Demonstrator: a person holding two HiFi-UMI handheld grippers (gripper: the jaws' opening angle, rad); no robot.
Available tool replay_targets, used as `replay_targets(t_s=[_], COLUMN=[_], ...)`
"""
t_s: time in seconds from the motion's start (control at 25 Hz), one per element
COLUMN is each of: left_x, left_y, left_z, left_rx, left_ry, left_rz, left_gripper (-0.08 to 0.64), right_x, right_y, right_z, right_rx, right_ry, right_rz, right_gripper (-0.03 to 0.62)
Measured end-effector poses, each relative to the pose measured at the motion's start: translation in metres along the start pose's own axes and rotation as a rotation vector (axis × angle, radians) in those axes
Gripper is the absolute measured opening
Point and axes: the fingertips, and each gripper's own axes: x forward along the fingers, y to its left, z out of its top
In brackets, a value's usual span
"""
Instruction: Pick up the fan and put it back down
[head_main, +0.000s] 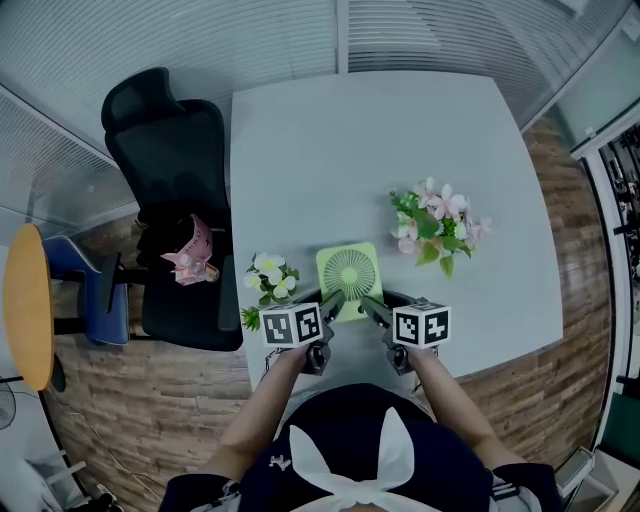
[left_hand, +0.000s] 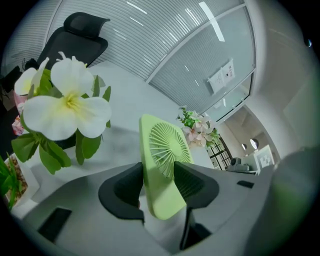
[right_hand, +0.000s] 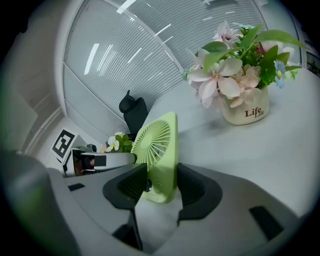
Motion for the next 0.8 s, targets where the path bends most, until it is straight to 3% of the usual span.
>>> replay_targets(t_s=[0.8], left_x=[0.024], left_y=[0.023], left_z=[-0.025], left_rx=[-0.052], left_ry=[0.057], left_rz=[0.028], left_gripper=[0.189], right_x=[0.023], right_y=[-0.025], right_z=[-0.022], right_rx=[0.006], right_ry=[0.080], right_rz=[-0.017], right_gripper=[0.193])
